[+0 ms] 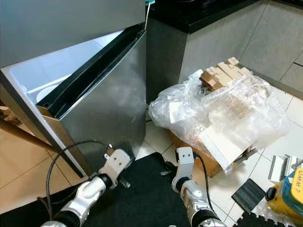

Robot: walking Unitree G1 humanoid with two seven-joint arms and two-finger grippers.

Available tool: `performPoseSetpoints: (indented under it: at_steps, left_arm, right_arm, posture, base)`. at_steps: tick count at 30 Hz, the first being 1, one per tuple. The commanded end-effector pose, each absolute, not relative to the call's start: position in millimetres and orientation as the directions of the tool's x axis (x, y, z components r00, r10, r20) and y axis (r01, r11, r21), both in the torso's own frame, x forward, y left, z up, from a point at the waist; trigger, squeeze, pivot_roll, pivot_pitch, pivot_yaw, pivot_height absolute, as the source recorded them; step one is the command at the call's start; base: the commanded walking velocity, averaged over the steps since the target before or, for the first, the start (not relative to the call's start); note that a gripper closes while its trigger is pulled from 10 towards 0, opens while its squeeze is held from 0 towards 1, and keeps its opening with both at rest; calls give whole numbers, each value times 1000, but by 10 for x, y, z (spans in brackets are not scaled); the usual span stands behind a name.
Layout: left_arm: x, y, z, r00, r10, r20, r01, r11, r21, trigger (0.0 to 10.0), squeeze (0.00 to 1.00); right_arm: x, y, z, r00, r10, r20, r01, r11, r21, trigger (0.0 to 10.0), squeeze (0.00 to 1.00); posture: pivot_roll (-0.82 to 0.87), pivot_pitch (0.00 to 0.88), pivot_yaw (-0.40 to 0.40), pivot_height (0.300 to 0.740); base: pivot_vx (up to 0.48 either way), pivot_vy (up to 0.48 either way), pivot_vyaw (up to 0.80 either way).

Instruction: Restocking fridge

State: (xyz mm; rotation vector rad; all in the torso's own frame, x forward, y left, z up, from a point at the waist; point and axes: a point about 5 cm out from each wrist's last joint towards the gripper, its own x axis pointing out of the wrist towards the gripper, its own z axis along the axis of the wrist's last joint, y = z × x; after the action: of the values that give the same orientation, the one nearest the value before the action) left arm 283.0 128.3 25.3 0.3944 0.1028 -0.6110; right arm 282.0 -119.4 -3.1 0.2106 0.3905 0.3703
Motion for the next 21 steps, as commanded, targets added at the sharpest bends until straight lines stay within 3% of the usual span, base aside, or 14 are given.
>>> performPoseSetpoints:
  at_steps: [1,7,13,21]
  left_arm:
    - [2824,1376,247,815,-535,-221,579,743,336,10000,0]
    - [2896,1477,307,821,-524,-225,570,735,369,10000,0]
    - [3039,1824,429,879,-413,-236,476,777,412,10000,0]
    - [3082,2090,496,920,-315,-235,388,821,418,10000,0]
  right_arm:
    - [2777,-1226,-73,856,386,-343,-302,913,273,10000,0]
    - [2772,-1229,-72,856,391,-338,-308,911,273,10000,0]
    - [2775,-1227,-67,860,386,-334,-303,912,275,10000,0]
    - [2781,-1236,-65,861,384,-334,-301,913,275,10000,0]
  posture:
    - [-89,94,-45,740]
    - [-89,96,-44,740]
    - [-91,98,-41,740]
    - [-88,99,-47,740]
  base:
    - [0,0,0]
    - [0,0,0]
    - [0,0,0]
    - [0,0,0]
